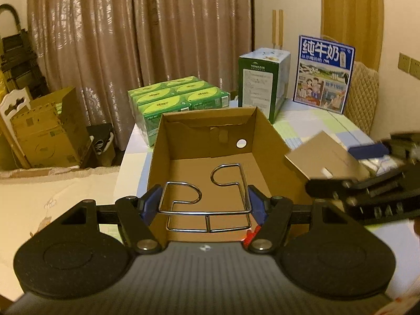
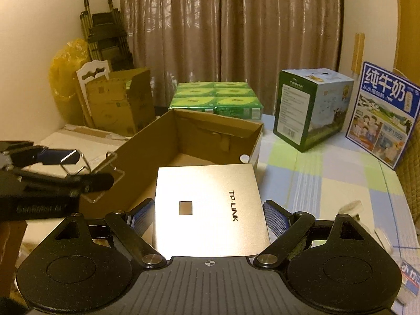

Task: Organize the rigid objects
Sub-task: 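Open the left tool to drop the rack into the box while the right tool releases the panel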

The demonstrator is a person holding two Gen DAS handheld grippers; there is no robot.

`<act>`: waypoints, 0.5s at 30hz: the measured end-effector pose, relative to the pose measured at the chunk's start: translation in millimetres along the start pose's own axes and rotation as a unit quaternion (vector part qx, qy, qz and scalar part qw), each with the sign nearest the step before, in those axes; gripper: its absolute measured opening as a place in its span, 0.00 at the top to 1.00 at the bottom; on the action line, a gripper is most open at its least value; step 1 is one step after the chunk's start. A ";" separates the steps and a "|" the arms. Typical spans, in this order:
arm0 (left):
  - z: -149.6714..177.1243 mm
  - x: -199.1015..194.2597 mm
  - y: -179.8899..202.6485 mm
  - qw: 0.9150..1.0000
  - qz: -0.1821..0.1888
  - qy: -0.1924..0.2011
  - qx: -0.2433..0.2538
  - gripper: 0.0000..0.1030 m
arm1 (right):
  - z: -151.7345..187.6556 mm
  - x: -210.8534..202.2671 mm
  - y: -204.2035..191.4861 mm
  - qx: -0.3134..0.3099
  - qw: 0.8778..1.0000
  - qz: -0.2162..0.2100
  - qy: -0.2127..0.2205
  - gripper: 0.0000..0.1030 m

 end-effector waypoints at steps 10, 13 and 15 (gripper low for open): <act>7.1 31.7 2.7 1.000 0.009 -0.009 0.022 0.37 | -10.5 33.2 12.1 -0.003 1.000 0.007 -0.009 0.17; 9.0 38.4 2.0 1.000 0.009 -0.010 0.025 0.37 | -12.3 38.7 14.5 -0.003 1.000 0.011 -0.012 0.17; 10.9 42.9 1.8 1.000 0.007 -0.013 0.028 0.37 | -14.2 40.8 16.2 0.000 1.000 0.011 -0.010 0.17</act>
Point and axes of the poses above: each gripper's, at about its wrist camera, not at the fingertips, and x roughly the way its jaws point, y to its right, z to its underside, the point moved 10 cm from there along x, roughly the way its jaws point, and after that the axes turned 2 degrees about -x, right-handed, at the moved point
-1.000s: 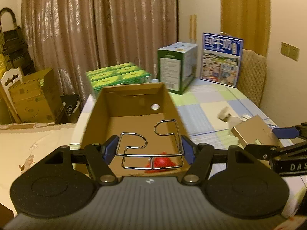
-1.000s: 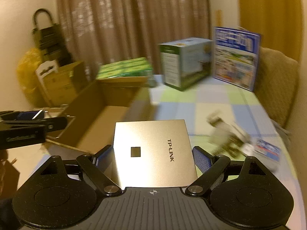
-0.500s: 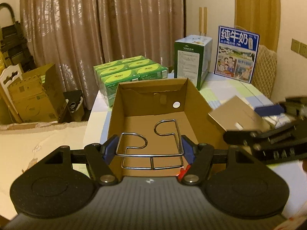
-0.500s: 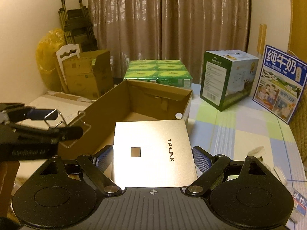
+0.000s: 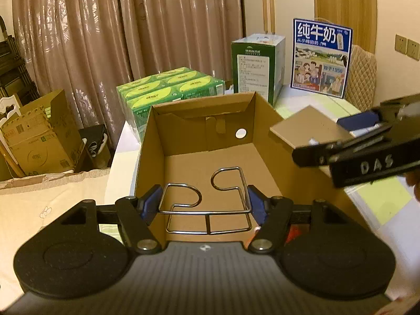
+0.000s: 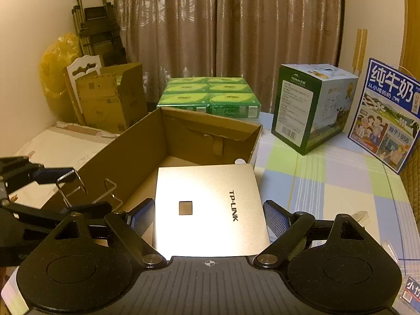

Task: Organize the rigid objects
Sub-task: 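Open the left tool to drop the rack into the box while the right tool releases the panel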

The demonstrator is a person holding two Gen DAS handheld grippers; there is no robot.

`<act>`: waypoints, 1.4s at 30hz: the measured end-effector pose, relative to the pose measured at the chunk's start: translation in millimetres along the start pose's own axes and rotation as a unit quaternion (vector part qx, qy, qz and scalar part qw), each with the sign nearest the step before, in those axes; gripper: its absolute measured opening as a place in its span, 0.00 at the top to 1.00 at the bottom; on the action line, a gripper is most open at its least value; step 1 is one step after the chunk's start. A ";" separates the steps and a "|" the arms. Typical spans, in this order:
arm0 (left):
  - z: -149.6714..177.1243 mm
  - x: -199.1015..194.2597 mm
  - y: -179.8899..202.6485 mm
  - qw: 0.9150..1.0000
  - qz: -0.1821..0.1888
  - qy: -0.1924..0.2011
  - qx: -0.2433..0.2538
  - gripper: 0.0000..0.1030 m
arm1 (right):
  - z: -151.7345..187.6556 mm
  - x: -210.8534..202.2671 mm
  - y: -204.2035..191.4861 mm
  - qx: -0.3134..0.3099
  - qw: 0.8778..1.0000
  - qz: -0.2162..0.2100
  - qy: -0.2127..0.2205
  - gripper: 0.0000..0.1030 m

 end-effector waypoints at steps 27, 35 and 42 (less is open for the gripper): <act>7.4 -30.9 -30.2 0.999 -0.028 0.009 -0.035 0.33 | -1.5 9.2 -22.0 0.016 0.999 -0.029 -0.006 0.17; 11.0 -30.3 -33.0 0.999 -0.026 0.010 -0.043 0.33 | -4.7 22.7 -27.6 0.002 1.000 -0.031 -0.006 0.17; 11.6 -32.6 -36.6 0.998 -0.029 0.013 -0.052 0.33 | -21.7 32.8 -30.3 0.008 0.998 -0.051 0.020 0.17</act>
Point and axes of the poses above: each gripper's, at about its wrist camera, not at the fingertips, and x roughly the way its jaws point, y to its right, z to its underside, the point moved 10 cm from there along x, roughly the way its jaws point, and after that the axes turned 2 degrees about -x, right-handed, at the moved point
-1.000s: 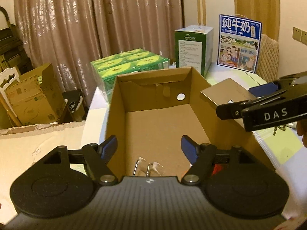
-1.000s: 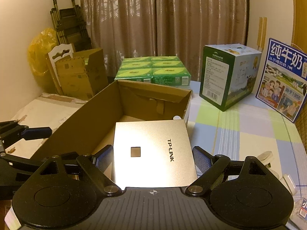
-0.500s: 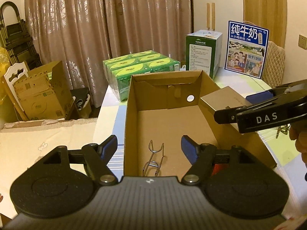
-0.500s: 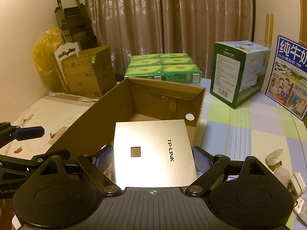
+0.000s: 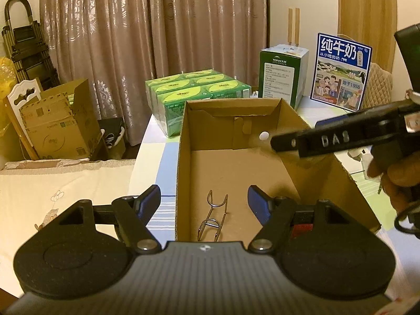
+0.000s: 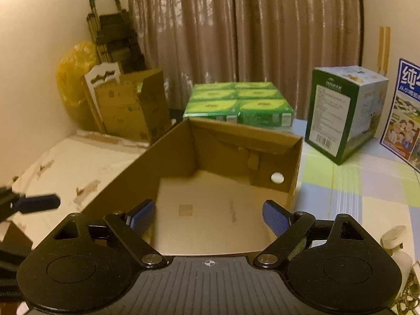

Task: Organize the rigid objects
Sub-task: 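Open the left tool to drop the rack into the box while the right tool releases the panel, then move both open tools back over the remaining objects on the table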

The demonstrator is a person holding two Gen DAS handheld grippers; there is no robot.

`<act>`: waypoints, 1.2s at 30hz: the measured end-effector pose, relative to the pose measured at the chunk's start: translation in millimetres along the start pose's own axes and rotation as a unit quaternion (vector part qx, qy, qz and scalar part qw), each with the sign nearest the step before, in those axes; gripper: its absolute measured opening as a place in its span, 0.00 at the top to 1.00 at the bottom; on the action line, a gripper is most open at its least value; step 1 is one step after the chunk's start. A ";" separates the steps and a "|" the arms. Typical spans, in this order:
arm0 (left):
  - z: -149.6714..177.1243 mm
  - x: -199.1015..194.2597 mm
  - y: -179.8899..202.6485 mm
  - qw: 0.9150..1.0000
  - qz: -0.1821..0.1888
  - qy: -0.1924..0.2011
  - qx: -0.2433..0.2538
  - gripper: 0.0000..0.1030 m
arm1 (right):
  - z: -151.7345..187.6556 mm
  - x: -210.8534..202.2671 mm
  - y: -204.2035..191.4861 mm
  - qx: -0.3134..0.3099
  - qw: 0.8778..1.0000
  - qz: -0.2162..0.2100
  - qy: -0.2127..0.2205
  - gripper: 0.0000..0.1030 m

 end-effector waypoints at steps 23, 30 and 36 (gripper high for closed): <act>-11.3 -75.3 89.5 0.998 0.057 0.023 -0.003 0.33 | 80.3 -219.6 117.3 0.138 0.982 0.122 0.049 0.17; -10.0 -97.1 159.2 0.994 0.106 0.023 0.014 0.33 | 126.6 -307.0 181.7 0.178 0.961 0.205 0.054 0.17; -4.7 -104.1 212.1 0.991 0.129 0.018 0.033 0.32 | 153.3 -354.7 216.7 0.219 0.945 0.234 0.062 0.17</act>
Point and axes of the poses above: each gripper's, at about its wrist camera, not at the fingertips, and x roughly the way its jaws point, y to its right, z to its underside, the point moved 10 cm from there along x, roughly the way its jaws point, and after that the axes turned 2 degrees about -x, right-handed, at the moved point
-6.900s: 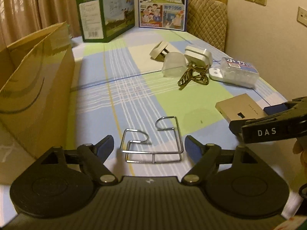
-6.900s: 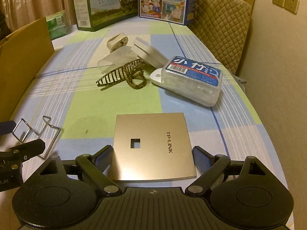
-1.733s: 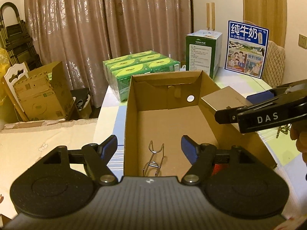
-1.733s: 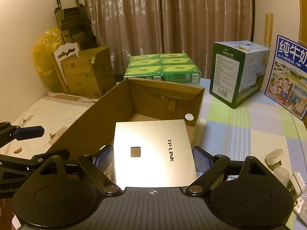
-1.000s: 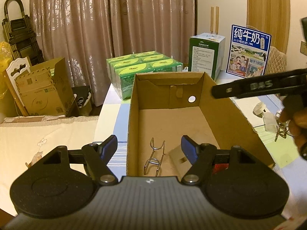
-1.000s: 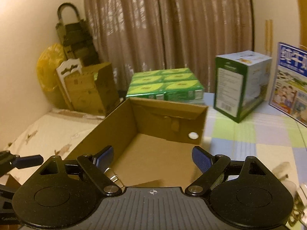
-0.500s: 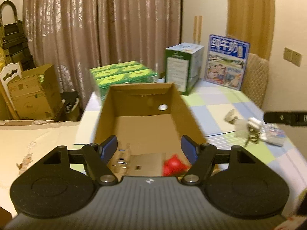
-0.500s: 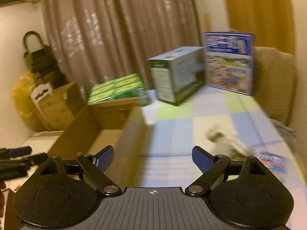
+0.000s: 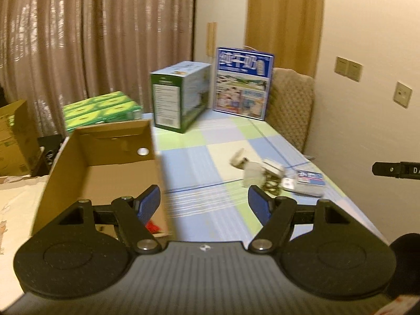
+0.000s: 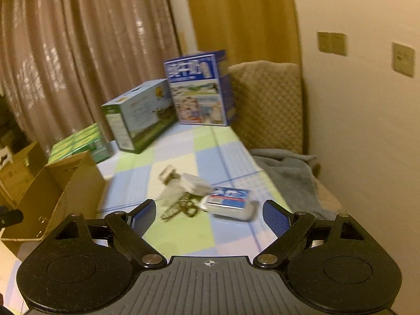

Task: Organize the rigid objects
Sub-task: 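Move both open tools back over the remaining objects on the table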

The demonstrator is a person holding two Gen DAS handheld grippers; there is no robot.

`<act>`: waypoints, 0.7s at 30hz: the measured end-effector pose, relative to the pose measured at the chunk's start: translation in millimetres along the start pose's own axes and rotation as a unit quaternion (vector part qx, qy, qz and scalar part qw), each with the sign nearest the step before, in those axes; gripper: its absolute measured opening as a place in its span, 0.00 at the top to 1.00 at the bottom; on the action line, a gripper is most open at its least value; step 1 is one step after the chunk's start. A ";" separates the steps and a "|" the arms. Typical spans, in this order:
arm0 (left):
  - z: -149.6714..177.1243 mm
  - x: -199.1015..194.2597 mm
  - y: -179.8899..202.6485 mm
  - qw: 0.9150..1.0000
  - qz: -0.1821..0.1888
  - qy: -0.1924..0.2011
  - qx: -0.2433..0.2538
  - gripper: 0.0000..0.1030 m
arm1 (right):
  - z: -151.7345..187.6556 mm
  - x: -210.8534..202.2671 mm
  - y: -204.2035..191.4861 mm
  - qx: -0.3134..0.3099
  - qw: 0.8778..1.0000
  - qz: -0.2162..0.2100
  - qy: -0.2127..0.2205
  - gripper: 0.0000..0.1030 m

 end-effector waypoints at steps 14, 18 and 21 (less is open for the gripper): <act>17.7 20.7 63.1 0.999 0.009 -0.030 0.008 0.32 | 6.4 -4.4 37.4 0.042 0.999 -0.002 -0.007 0.17; 21.8 23.6 69.9 0.999 0.009 -0.038 0.012 0.32 | 5.5 -1.7 36.1 0.043 0.999 -0.008 -0.007 0.17; 23.7 26.8 72.0 0.999 0.009 -0.043 0.013 0.32 | 7.3 4.0 32.9 0.043 0.999 -0.011 -0.011 0.17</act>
Point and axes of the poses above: each gripper's, at about its wrist camera, not at the fingertips, and x roughly the way its jaws point, y to its right, z to its underside, the point moved 10 cm from there along x, roughly the way its jaws point, and after that the axes turned 2 degrees about -x, right-handed, at the moved point
